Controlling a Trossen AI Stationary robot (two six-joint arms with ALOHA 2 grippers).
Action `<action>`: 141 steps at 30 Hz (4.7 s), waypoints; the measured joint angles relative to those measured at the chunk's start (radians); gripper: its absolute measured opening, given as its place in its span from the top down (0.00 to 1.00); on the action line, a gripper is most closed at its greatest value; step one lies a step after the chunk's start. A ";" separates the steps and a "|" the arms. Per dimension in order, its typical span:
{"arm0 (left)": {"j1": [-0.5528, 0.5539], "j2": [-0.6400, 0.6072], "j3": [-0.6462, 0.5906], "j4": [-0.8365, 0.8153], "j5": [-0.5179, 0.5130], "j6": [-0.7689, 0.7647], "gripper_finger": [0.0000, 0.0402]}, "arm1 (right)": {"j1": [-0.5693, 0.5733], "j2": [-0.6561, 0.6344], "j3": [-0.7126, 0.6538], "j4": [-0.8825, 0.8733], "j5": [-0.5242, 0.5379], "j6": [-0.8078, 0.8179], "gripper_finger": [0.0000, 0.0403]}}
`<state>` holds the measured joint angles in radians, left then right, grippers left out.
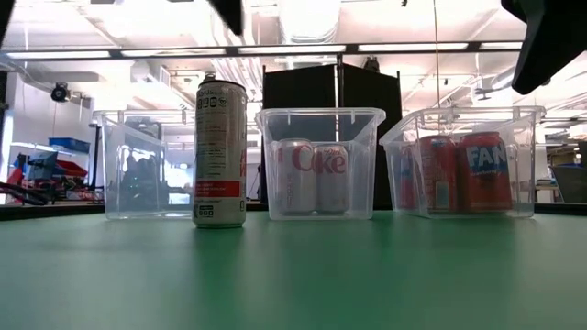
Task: Sort soda cans
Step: Put the silver soda can into the middle transparent bin
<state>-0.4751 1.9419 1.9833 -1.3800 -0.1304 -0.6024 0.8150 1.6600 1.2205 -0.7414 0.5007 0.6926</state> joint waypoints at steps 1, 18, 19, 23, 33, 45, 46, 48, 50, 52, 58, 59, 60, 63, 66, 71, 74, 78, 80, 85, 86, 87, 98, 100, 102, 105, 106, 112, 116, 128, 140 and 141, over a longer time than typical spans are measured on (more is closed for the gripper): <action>-0.039 0.000 -0.005 -0.001 0.000 -0.050 0.09 | -0.003 0.000 0.000 0.000 0.000 0.003 0.09; -0.529 0.002 -0.015 -0.007 -0.113 -0.749 0.09 | -0.062 0.000 0.000 0.047 0.001 -0.006 0.09; -0.539 0.002 -0.015 -0.014 -0.113 -0.768 0.09 | -0.067 0.000 0.000 0.048 0.001 -0.013 0.09; -0.557 0.002 -0.015 -0.074 -0.079 -0.810 0.09 | -0.087 0.000 0.000 0.050 0.001 -0.031 0.09; -0.559 0.003 -0.027 -0.187 0.054 -0.815 0.09 | -0.089 0.000 0.000 0.075 -0.005 -0.079 0.09; -0.567 -0.027 -0.129 -0.179 0.150 -0.866 0.09 | -0.089 0.000 0.000 0.099 -0.005 -0.128 0.09; -0.567 -0.039 -0.140 -0.170 0.149 -0.872 0.09 | -0.090 0.000 0.000 0.099 -0.005 -0.130 0.09; -0.567 -0.061 -0.168 -0.142 0.147 -0.878 0.09 | -0.091 0.000 0.000 0.099 -0.006 -0.131 0.09; -0.570 -0.073 -0.199 -0.114 0.147 -0.880 0.09 | -0.093 0.000 0.000 0.100 -0.006 -0.130 0.09; -0.572 -0.083 -0.241 -0.082 0.168 -0.881 0.09 | -0.094 0.000 0.000 0.101 -0.006 -0.130 0.09; -0.572 -0.123 -0.341 -0.004 0.175 -0.878 0.09 | -0.094 0.001 0.000 0.109 -0.006 -0.127 0.09; -0.572 -0.126 -0.351 0.005 0.174 -0.875 0.09 | -0.094 0.001 0.000 0.113 -0.006 -0.127 0.09; -0.572 -0.129 -0.360 0.012 0.173 -0.872 0.09 | -0.094 0.001 0.000 0.117 -0.006 -0.126 0.09; -0.576 -0.134 -0.384 0.031 0.175 -0.856 0.09 | -0.094 0.001 0.000 0.127 -0.006 -0.126 0.09; -0.579 -0.134 -0.399 0.053 0.177 -0.846 0.09 | -0.094 0.001 0.000 0.127 -0.006 -0.125 0.09; -0.578 -0.134 -0.403 0.064 0.177 -0.846 0.09 | -0.094 0.001 0.000 0.130 -0.006 -0.124 0.09; -0.578 -0.134 -0.405 0.093 0.182 -0.846 0.09 | -0.094 0.001 0.000 0.131 -0.006 -0.124 0.09; -0.578 -0.134 -0.428 0.142 0.217 -0.852 0.09 | -0.094 0.001 0.000 0.133 -0.006 -0.124 0.09; -0.578 -0.134 -0.443 0.156 0.226 -0.858 0.09 | -0.094 0.001 0.000 0.133 -0.006 -0.124 0.09; -0.576 -0.132 -0.484 0.175 0.230 -0.879 0.09 | -0.094 0.002 0.000 0.134 -0.006 -0.125 0.09; -0.575 -0.132 -0.490 0.178 0.234 -0.885 0.09 | -0.094 0.002 0.000 0.134 -0.006 -0.125 0.09; -0.574 -0.132 -0.496 0.184 0.238 -0.890 0.09 | -0.094 0.002 0.000 0.134 -0.006 -0.126 0.09; -0.569 -0.132 -0.592 0.294 0.332 -0.923 0.16 | -0.096 0.002 0.000 0.140 -0.010 -0.127 0.09; -0.564 -0.132 -0.594 0.306 0.323 -0.917 0.21 | -0.096 0.002 0.000 0.141 -0.010 -0.128 0.09; -0.559 -0.132 -0.595 0.305 0.322 -0.909 0.25 | -0.096 0.002 0.000 0.141 -0.010 -0.128 0.09; -0.547 -0.132 -0.591 0.303 0.320 -0.902 0.30 | -0.096 0.002 0.000 0.141 -0.010 -0.133 0.09; -0.540 -0.132 -0.588 0.303 0.310 -0.900 0.31 | -0.096 0.002 0.000 0.141 -0.010 -0.136 0.09; -0.470 -0.132 -0.499 0.278 0.202 -0.812 0.31 | -0.096 0.000 0.026 0.138 -0.010 -0.151 0.09; -0.376 -0.130 -0.402 0.216 0.137 -0.659 0.31 | -0.087 -0.003 0.079 0.142 -0.007 -0.218 0.09; 0.013 -0.127 -0.237 0.396 -0.008 -0.045 0.31 | -0.036 -0.003 0.169 -0.146 0.005 -0.108 0.09; 0.141 -0.126 -0.236 0.456 -0.025 0.079 0.31 | 0.027 -0.002 0.168 -0.266 0.052 0.052 0.09; 0.139 -0.119 -0.238 0.463 -0.022 0.084 0.31 | 0.029 -0.002 0.166 -0.266 0.052 0.060 0.09</action>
<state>-0.3359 1.8228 1.7458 -0.9173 -0.1521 -0.5179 0.8436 1.6577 1.3861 -1.0079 0.5530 0.7529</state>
